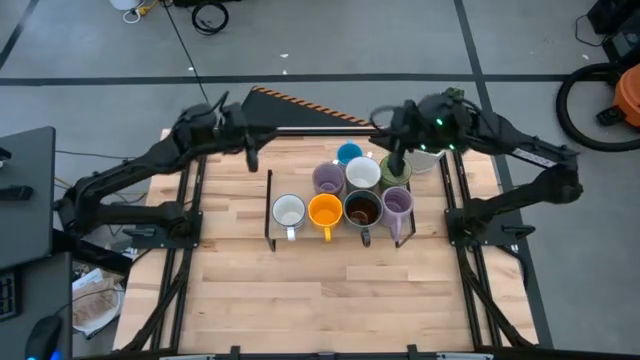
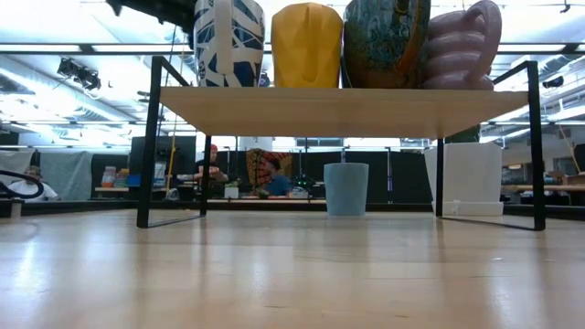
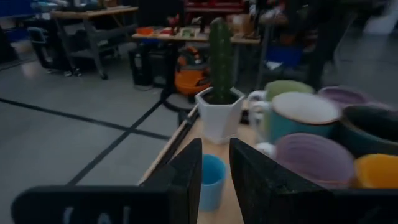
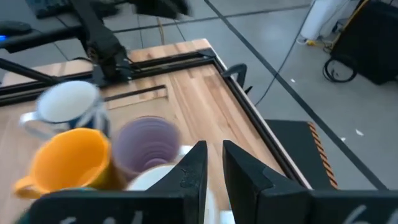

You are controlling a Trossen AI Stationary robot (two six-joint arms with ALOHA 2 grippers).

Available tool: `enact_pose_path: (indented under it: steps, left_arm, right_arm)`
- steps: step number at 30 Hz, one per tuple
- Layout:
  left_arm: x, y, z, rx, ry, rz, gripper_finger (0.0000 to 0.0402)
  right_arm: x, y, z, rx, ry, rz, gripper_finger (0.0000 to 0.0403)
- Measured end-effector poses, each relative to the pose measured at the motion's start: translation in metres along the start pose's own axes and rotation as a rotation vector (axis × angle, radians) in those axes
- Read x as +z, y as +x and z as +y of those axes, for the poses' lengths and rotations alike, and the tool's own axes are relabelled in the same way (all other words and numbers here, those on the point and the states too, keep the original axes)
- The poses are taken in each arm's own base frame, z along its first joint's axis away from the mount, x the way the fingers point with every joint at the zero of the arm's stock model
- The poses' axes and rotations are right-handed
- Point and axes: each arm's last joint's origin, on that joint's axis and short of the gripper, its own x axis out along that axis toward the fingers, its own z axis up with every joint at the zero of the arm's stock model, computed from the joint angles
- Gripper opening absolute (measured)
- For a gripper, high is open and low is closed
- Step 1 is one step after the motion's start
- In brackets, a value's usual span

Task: Place coffee mugs
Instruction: Put the blue mug on the shelf

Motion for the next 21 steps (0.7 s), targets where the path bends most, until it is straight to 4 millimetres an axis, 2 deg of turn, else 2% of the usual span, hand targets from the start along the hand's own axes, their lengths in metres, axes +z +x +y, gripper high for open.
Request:
enact_pose_path:
  steps: [9,17,21]
  left_arm:
    - [-0.019,-0.031,-0.029,-0.096,-0.061,-0.031,0.0087]
    - [-0.044,-0.041,-0.055,-0.139,-0.062,0.004,0.0087]
    - [-0.056,-0.044,-0.070,-0.138,-0.048,-0.005,0.0087]
  right_arm:
    - [-0.003,0.049,-0.052,0.033,0.097,0.067,0.0056]
    - [-0.011,0.094,-0.097,0.019,0.190,0.168,0.0056]
    - [-0.022,0.117,-0.117,-0.011,0.276,0.253,0.0056]
